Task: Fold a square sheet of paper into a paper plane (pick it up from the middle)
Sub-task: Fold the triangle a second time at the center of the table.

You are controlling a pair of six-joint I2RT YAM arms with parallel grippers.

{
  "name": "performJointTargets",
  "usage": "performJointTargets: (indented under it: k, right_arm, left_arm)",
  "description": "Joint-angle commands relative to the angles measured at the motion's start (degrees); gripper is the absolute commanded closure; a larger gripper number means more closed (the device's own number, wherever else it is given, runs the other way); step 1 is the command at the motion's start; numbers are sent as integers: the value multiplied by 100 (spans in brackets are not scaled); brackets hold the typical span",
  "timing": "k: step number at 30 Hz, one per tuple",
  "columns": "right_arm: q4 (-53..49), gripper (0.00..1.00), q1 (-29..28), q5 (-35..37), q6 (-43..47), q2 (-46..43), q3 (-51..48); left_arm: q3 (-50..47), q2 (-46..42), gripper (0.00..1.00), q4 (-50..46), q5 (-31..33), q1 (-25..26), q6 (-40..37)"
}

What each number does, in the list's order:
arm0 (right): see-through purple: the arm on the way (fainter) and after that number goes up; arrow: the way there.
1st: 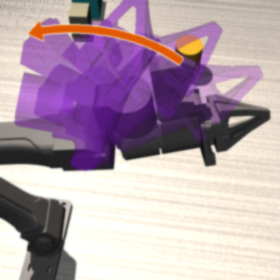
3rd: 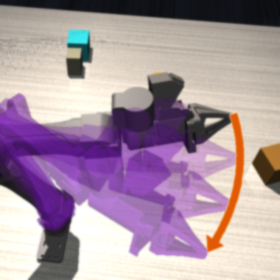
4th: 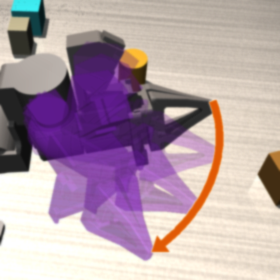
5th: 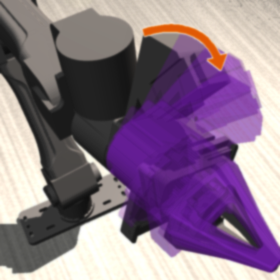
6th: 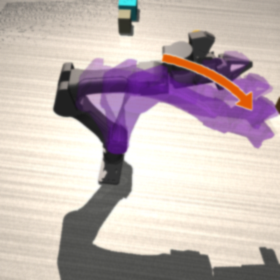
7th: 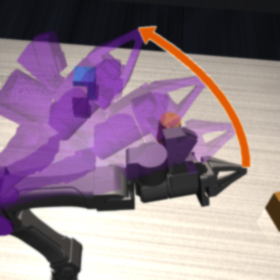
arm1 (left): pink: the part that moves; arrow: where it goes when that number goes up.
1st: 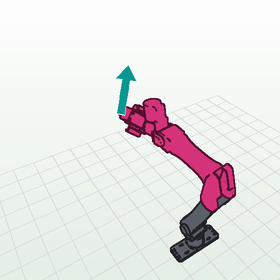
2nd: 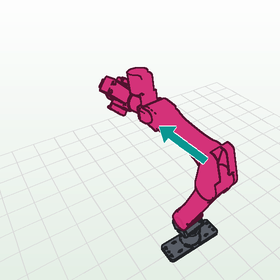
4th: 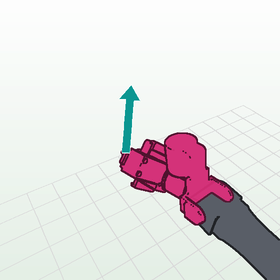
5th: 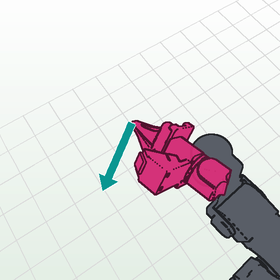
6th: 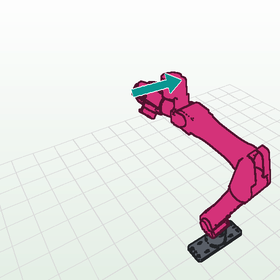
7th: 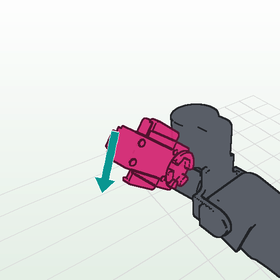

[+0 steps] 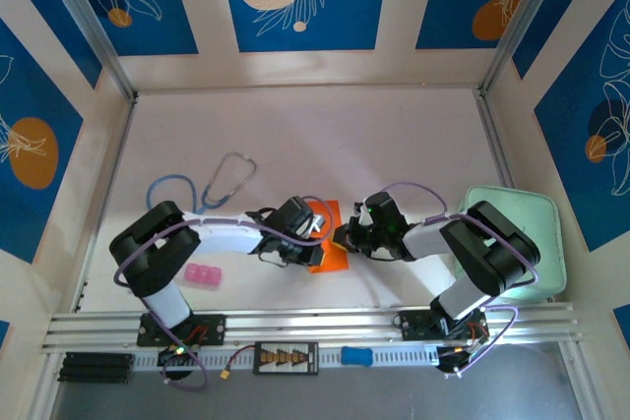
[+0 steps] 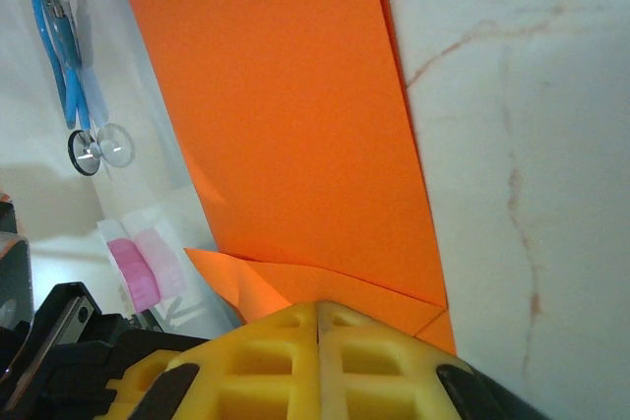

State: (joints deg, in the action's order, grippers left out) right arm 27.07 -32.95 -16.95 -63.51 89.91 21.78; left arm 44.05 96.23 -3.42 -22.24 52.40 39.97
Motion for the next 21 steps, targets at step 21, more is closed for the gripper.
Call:
performJointTargets:
  k: [21]
  right_arm:
    - [-2062,78,-237,493,551,-992,404]
  left_arm:
    - [675,-126,100,-764,550,-151,-494]
